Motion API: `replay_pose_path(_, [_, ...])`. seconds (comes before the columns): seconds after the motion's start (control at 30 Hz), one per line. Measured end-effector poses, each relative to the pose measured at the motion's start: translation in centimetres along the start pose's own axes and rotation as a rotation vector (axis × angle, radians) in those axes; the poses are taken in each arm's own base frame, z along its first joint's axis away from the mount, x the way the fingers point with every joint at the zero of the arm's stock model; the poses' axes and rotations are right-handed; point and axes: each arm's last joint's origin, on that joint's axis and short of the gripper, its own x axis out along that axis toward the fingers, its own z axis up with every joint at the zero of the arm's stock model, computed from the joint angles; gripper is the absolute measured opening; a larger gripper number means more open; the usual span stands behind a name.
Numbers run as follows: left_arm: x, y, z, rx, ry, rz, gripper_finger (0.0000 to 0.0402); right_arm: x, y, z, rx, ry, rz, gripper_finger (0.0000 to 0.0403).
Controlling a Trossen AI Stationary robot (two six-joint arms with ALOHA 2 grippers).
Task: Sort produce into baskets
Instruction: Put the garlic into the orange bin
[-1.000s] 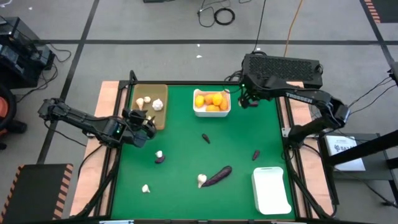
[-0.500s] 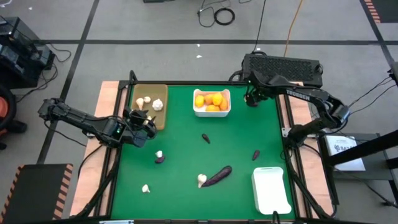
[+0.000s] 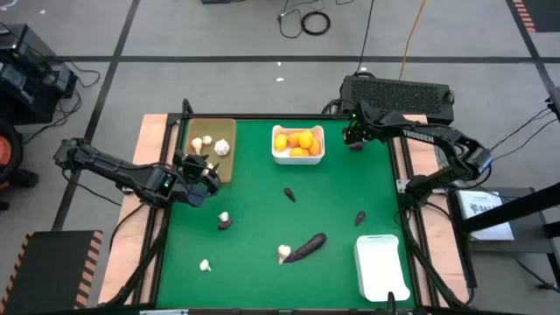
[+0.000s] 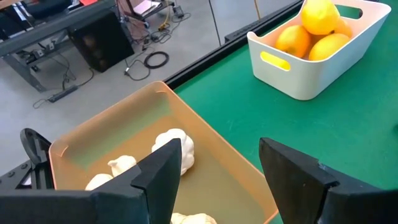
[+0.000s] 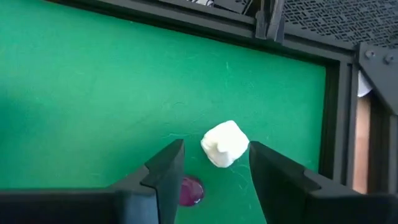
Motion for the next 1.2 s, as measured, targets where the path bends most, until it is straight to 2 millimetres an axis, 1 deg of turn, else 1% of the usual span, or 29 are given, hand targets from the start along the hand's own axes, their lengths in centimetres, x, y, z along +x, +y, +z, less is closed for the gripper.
replay_pose_path(0.17, [0.0,0.0,0.0,0.006,0.002,0.003,0.0224,0.8,-0.3,-0.6,0.011,-0.012,-0.008,0.0162])
replay_pose_path(0.37, [0.0,0.1,0.0,0.007,0.002,0.004,0.0224,1.7,-0.2,-1.1,0.036,-0.075,0.006,0.0152])
replay_pose_path(1.0, [0.0,0.1,0.0,0.008,-0.002,0.009,0.0224,1.9,-0.4,-1.4,0.074,-0.069,-0.002,0.0116])
replay_pose_path(1.2, [0.0,0.1,0.0,0.008,-0.002,0.009,0.0224,3.0,-0.2,-1.9,0.072,-0.063,-0.006,0.0116])
